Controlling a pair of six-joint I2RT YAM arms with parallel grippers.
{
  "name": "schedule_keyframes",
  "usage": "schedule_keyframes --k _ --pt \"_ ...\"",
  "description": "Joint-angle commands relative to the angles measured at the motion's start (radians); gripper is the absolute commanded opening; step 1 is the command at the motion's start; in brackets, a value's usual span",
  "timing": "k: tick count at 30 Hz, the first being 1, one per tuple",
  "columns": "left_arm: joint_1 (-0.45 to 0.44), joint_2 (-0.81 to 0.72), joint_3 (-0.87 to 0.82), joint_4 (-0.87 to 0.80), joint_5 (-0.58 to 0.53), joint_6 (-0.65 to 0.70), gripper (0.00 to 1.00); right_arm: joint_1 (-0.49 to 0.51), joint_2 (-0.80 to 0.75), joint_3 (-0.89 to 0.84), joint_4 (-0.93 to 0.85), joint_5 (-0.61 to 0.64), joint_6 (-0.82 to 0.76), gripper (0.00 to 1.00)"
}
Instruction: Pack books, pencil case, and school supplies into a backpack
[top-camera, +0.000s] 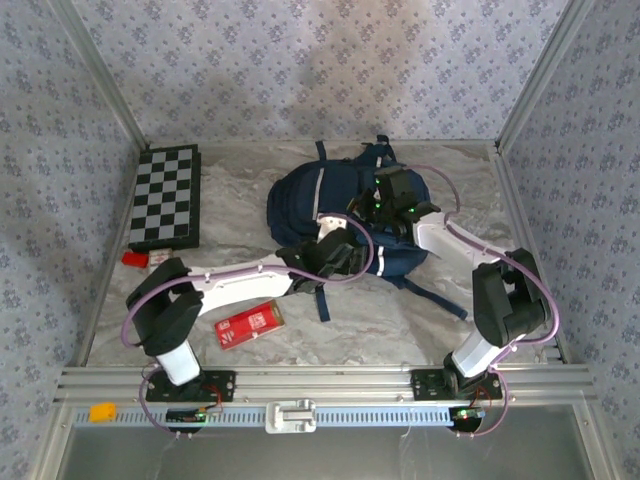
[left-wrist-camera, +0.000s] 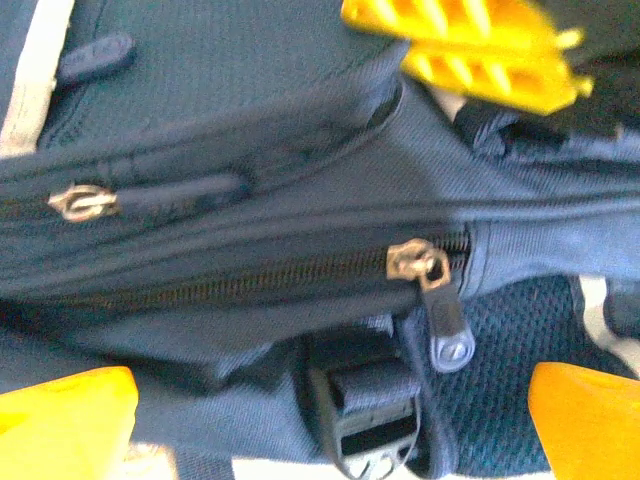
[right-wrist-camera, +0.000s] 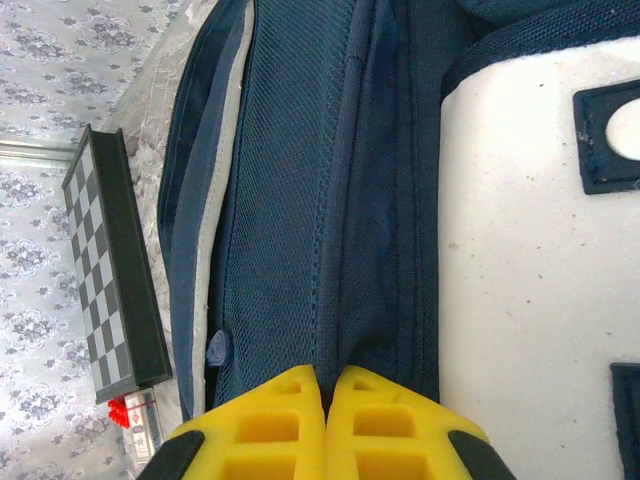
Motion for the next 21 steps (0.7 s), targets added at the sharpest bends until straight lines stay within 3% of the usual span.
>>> schedule_keyframes --k 1,4,7,9,21 --pt "-0.013 0.047 0.061 0.022 -0.1 -0.036 1.0 0.001 0.005 0.057 0.1 -0.024 0.015 0.0" --pt "-0.011 0.106 0.153 -0.137 -0.213 -0.115 1.0 -0.003 0.007 0.058 0.106 -0.024 0.019 0.0" --pt "-0.011 0.096 0.137 -0.128 -0.223 -0.104 1.0 -0.007 0.007 0.056 0.104 -0.027 0.021 0.0" --pt "-0.002 0.066 0.107 -0.124 -0.223 -0.103 0.93 -0.012 0.011 0.058 0.107 -0.034 0.022 0.0" --pt "0.053 -0.072 0.029 -0.158 -0.032 0.026 0.72 -0.007 0.048 0.137 0.09 -0.059 0.015 0.0"
